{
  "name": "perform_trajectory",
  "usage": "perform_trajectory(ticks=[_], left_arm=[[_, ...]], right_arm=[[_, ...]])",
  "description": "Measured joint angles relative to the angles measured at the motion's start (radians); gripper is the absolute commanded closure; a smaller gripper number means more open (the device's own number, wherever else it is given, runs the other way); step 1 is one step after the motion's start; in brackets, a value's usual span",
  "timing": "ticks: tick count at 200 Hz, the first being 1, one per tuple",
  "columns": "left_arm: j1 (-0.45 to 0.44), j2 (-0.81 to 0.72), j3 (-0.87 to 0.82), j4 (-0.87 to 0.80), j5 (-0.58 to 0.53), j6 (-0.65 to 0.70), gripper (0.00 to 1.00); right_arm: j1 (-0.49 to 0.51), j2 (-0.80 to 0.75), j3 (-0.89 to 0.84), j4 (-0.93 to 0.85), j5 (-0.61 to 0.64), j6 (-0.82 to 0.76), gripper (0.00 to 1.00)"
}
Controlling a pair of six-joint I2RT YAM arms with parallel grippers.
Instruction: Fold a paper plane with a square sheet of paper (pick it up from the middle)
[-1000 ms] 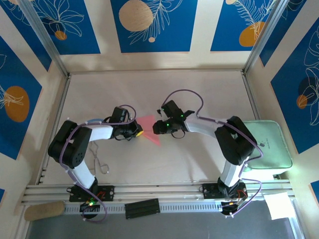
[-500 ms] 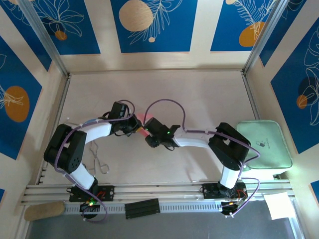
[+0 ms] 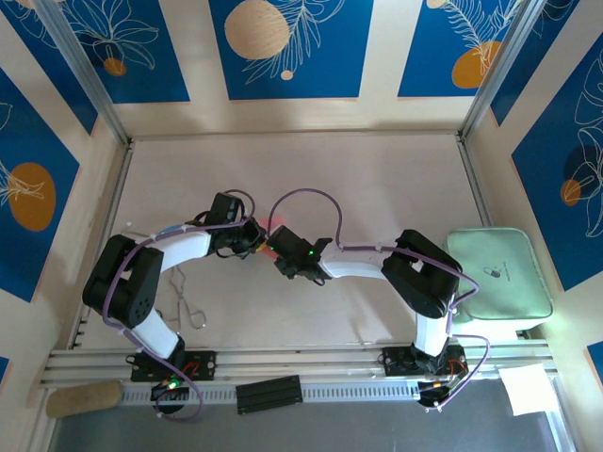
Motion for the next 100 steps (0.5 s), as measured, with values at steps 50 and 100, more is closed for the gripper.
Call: perform_trajectory(ticks=[50, 100], left_arm=[[0.0, -0.014, 0.002, -0.032, -0.031, 0.004, 0.75], [0.023, -0.154, -0.005, -0.101, -0.134, 0.011, 0.68]], right_arm=[[-0.001, 0.0, 0.0, 0.002, -0.013, -0.003, 0.82], [-0.035, -0.001, -0.017, 0.021, -0.126, 0.007, 0.84]])
